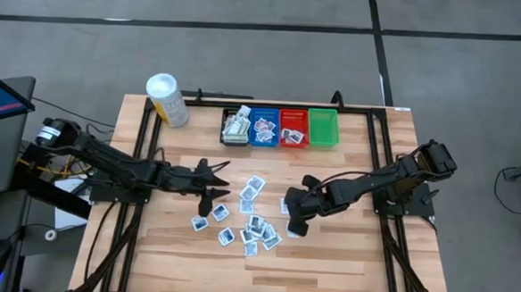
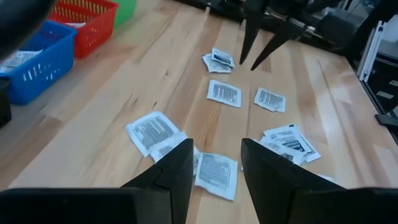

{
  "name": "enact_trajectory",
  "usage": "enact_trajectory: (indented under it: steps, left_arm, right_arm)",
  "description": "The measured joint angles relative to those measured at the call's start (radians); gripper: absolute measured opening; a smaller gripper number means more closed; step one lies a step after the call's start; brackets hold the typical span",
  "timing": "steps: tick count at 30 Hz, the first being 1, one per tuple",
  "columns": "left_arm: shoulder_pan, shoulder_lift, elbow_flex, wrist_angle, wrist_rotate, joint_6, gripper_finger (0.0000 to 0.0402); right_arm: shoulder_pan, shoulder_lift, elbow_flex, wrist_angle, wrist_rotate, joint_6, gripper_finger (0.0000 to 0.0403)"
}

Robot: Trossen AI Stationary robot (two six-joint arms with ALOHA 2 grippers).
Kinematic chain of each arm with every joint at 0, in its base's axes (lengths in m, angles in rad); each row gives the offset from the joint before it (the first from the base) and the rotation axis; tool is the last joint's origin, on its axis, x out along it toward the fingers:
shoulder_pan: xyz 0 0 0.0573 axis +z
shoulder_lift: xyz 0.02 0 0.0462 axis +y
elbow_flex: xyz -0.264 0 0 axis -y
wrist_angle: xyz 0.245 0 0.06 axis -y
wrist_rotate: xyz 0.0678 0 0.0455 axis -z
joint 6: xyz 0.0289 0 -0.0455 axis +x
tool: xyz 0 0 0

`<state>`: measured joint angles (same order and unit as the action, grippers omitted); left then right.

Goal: Pick & Place First Aid Supplies
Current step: Put the blue alcohol pad in the green bin

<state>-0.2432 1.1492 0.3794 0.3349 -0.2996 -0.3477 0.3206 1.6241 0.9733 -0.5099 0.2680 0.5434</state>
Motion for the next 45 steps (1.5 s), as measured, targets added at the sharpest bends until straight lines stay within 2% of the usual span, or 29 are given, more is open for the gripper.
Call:
enact_trajectory:
  steps: [5,22,25,29,32,36,41,45]
  left_arm:
    - [0.000,0.032,0.000,0.030,0.000,0.000,0.0135]
    - [0.004,0.030,0.000,0.017,0.019,-0.001,0.0135]
    - [0.018,0.000,0.000,-0.097,0.094,-0.050,0.0135]
    - [0.014,-0.058,0.000,-0.361,0.216,-0.063,0.0135]
    - [-0.009,-0.086,0.000,-0.508,0.243,-0.101,0.0135]
    - [-0.076,-0.096,0.000,-0.543,0.273,-0.103,0.0135]
    - [-0.194,-0.096,0.000,-0.556,0.273,-0.054,0.0135]
    - [-0.260,-0.096,0.000,-0.596,0.269,-0.071,0.0135]
  right_arm:
    - [0.000,0.000,0.000,0.062,-0.002,0.000,0.0077]
    - [-0.016,0.002,0.000,0.159,0.013,-0.019,0.0077]
    - [-0.013,0.002,0.000,0.159,0.014,-0.019,0.0077]
    - [-0.001,0.002,0.000,0.159,0.019,-0.019,0.0077]
    - [0.001,0.002,0.000,0.159,0.020,-0.019,0.0077]
    - [-0.009,0.002,0.000,0.160,0.021,-0.021,0.0077]
    - [-0.027,0.002,0.000,0.160,0.022,-0.023,0.0077]
    - [-0.035,0.002,0.000,0.160,0.026,-0.023,0.0077]
